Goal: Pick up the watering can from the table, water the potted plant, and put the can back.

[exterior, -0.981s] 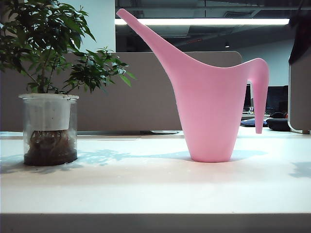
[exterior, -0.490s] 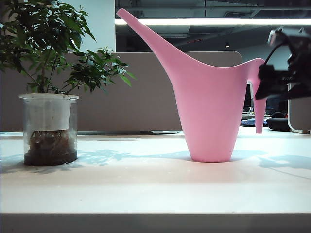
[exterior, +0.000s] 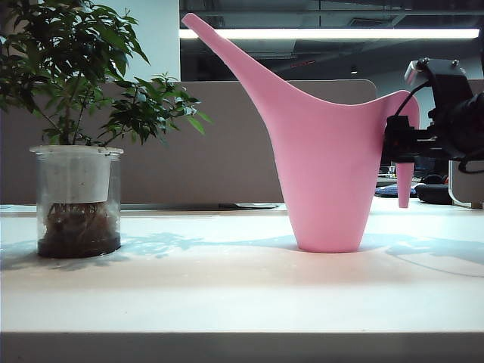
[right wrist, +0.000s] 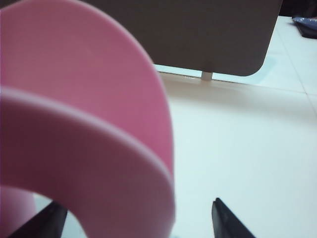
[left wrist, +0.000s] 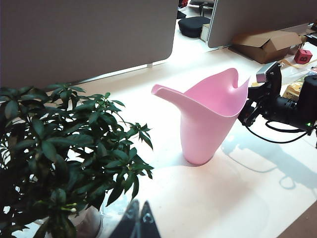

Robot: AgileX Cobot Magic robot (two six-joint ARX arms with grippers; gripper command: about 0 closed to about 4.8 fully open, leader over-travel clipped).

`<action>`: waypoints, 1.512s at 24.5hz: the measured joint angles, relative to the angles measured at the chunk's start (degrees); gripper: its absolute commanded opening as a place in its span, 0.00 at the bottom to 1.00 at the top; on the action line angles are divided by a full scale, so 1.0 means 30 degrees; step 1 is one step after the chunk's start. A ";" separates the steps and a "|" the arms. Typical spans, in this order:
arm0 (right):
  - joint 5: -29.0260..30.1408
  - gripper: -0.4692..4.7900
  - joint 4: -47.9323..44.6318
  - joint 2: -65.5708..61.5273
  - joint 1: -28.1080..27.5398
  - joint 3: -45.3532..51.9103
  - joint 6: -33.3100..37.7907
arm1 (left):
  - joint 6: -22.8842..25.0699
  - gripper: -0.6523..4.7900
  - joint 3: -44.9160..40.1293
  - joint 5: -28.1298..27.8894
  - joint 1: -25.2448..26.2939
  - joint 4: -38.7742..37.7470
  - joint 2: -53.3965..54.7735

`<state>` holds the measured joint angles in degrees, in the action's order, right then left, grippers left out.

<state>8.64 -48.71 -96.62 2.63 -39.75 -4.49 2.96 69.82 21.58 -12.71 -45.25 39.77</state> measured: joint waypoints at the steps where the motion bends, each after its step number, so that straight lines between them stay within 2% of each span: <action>1: 0.0036 0.85 -0.0262 -0.0226 0.0000 -0.0044 0.0000 | 0.0000 0.11 0.0000 0.0007 0.0000 -0.0015 0.0000; 6: 0.0066 0.82 -0.0561 -0.0401 -0.0007 -0.0080 0.0000 | 0.0000 0.11 0.0000 0.0000 0.0000 -0.0138 0.0000; 11: 0.0066 0.63 -0.1770 -0.0401 -0.0036 -0.0197 -0.0007 | 0.0000 0.11 0.0000 0.0007 0.0000 -0.0146 0.0007; 13: 0.0066 0.44 -0.1953 -0.0393 -0.0029 -0.0240 0.0000 | 0.0000 0.11 0.0000 0.0007 0.0000 -0.0146 0.0051; 14: 0.0146 0.42 -0.1931 -0.0401 -0.0029 -0.0233 -0.0015 | 0.0000 0.11 0.0000 0.0007 0.0000 -0.0153 0.0066; 27: 0.0051 0.40 -0.2251 -0.0401 0.0007 -0.0204 -0.0175 | 0.0000 0.11 0.0000 0.0007 0.0000 -0.0211 0.0087; 30: -0.0991 0.40 -0.2229 0.0197 0.0022 -0.0175 -0.0313 | 0.0000 0.11 0.0000 0.0015 0.0000 -0.0211 0.0087; 34: -0.3381 0.40 -0.2594 0.1588 0.0000 -0.0357 -0.0313 | 0.0000 0.11 0.0000 0.0015 0.0000 -0.0211 0.0095; 37: -0.3759 0.40 -0.2091 0.2251 -0.0051 -0.1020 -0.0313 | 0.0000 0.11 0.0000 0.0015 0.0000 -0.0211 0.0087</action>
<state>-2.63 -54.98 -89.86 2.48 -42.81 -5.43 2.96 69.82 21.63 -12.71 -45.89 40.03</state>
